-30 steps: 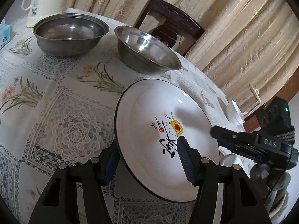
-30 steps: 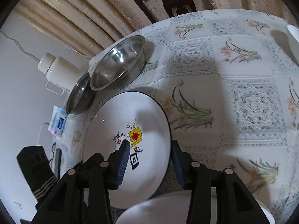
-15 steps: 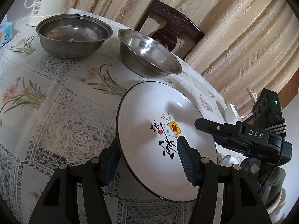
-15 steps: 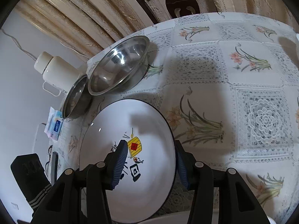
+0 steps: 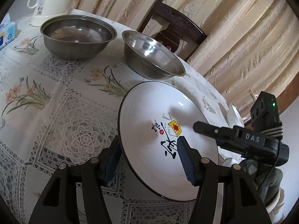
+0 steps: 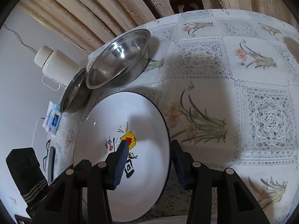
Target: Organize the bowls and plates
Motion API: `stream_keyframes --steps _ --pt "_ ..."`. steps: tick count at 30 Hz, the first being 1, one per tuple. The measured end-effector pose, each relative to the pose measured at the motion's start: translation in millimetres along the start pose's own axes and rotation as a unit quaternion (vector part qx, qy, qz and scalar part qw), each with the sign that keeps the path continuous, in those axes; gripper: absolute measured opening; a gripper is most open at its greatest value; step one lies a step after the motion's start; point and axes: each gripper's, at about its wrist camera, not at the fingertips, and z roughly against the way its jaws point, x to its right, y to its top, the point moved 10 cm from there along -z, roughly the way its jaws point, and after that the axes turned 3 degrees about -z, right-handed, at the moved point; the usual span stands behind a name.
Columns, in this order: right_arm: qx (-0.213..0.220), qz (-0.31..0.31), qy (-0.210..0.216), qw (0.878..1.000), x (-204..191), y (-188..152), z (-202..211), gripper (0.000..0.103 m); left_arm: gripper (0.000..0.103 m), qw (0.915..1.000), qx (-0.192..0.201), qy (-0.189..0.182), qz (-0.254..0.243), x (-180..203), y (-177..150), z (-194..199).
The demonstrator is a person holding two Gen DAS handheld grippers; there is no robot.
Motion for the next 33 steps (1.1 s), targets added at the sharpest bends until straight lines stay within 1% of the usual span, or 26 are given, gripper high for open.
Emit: stream_keyframes --steps 2,10,12,15,18,23,33 --pt "-0.004 0.002 0.003 1.000 -1 -1 -1 0.042 0.060 1.0000 -0.001 0.003 -0.004 1 -1 -1" --pt "-0.002 0.022 -0.008 1.000 0 -2 -4 0.032 0.060 0.9995 0.003 0.014 -0.026 3 -1 -3" --pt "0.002 0.034 -0.016 0.999 0 -3 -4 0.031 0.060 0.9988 0.006 0.028 -0.040 5 -2 -3" --pt "0.008 0.050 -0.023 0.998 -3 -5 -2 0.031 0.060 0.9980 0.007 0.039 -0.050 5 -2 -3" --pt "0.009 0.052 -0.016 0.998 -3 -7 -1 0.031 0.060 0.9978 0.009 0.043 -0.049 4 -1 -2" --pt "0.012 0.049 -0.006 0.999 -2 -9 2 0.031 0.060 0.9964 0.014 0.056 -0.062 4 -1 -1" --pt "0.028 0.058 -0.002 0.998 -13 -10 15 0.031 0.060 0.9954 0.032 0.060 -0.068 5 5 7"
